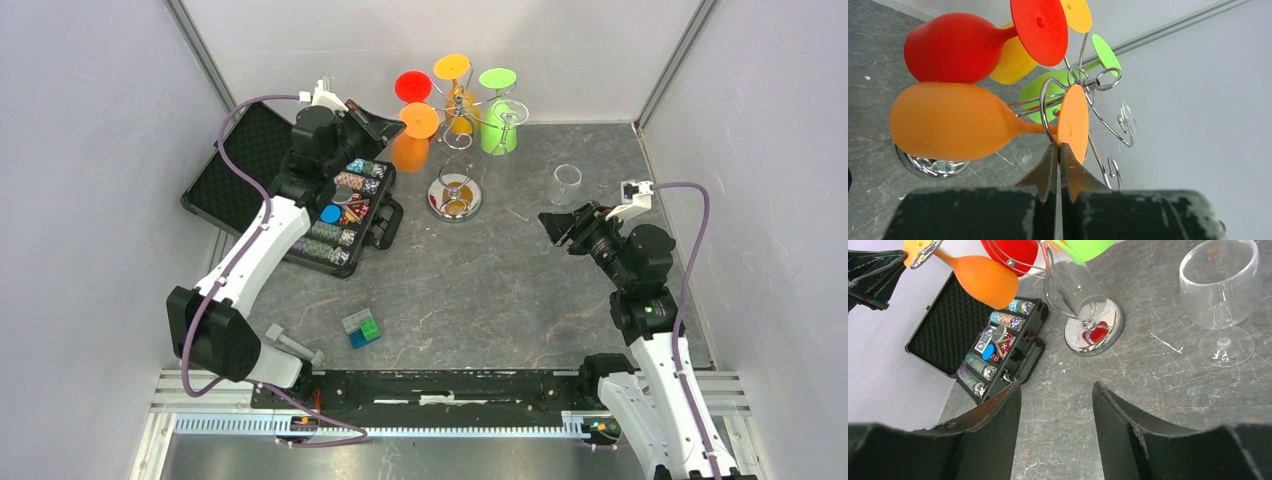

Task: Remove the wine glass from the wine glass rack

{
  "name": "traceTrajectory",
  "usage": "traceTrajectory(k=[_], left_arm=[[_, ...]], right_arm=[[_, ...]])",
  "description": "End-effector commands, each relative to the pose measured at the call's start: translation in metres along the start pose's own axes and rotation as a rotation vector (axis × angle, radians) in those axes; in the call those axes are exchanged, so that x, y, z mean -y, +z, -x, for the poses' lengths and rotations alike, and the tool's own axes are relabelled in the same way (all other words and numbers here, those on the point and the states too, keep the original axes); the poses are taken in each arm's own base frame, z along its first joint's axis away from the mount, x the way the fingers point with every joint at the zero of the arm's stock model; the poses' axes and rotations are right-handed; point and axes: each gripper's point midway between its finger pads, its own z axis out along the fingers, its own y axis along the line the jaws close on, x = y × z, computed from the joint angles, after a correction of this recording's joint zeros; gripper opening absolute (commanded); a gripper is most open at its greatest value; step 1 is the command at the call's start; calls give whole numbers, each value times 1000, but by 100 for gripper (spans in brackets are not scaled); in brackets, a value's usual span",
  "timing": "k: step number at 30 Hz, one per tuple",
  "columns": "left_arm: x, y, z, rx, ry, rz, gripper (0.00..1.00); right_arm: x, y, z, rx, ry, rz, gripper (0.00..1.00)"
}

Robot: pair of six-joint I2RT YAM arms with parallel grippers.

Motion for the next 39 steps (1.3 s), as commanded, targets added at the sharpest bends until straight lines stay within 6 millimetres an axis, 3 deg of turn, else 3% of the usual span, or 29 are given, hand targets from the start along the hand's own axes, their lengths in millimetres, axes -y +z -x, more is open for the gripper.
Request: traceTrajectory(k=[1,5,15,25,32,39], left_arm=[[22,-13,13,47,-10,-71,3],[24,-11,8,23,-28,-91,31],[14,3,-10,-47,-71,-93,43],[20,2,-13,-53,-54,-135,39],[24,-2,-9,-35,-42,-144,10],[45,-16,0,-5,-58,-208,3]], right_arm=[[2,-1,4,25,-24,-12,59],[3,-1,3,21,-23,-15,59],[4,-2,3,26,-26,-19,54],[4,-3,2,26,-20,-20,54],[4,-4,2,27,-20,-18,54],[1,-5,3,27,-23,-8,54]])
